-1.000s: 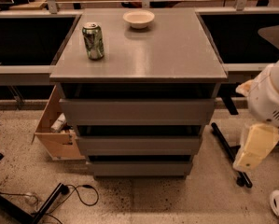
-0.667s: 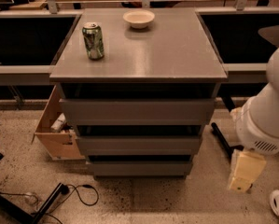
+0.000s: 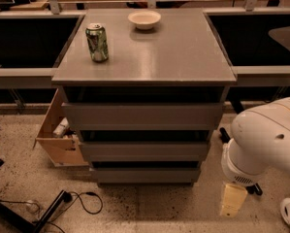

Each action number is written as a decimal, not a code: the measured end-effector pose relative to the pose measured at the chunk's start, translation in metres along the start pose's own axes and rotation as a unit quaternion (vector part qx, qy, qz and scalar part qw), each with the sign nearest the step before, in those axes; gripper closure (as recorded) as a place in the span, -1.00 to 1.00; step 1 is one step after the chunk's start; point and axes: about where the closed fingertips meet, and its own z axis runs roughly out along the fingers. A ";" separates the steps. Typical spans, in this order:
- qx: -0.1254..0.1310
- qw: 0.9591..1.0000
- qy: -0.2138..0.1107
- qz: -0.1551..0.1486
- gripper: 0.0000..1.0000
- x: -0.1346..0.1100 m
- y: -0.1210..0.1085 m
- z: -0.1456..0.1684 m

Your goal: Open bottom drawer

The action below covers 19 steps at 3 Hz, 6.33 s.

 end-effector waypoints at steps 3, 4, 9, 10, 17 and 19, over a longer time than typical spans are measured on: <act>-0.012 0.999 -0.044 -0.013 -1.00 -0.036 0.010 0.111; 0.007 0.998 -0.052 -0.028 -1.00 -0.050 0.002 0.167; -0.014 0.996 -0.044 -0.073 -1.00 -0.084 -0.030 0.327; -0.012 0.995 -0.053 -0.084 -1.00 -0.095 -0.040 0.378; -0.006 0.990 -0.086 -0.108 -1.00 -0.158 -0.114 0.531; -0.028 0.991 -0.081 -0.101 -0.62 -0.155 -0.110 0.557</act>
Offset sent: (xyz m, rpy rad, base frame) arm 0.0264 0.0523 -0.1225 0.1292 0.0086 0.0435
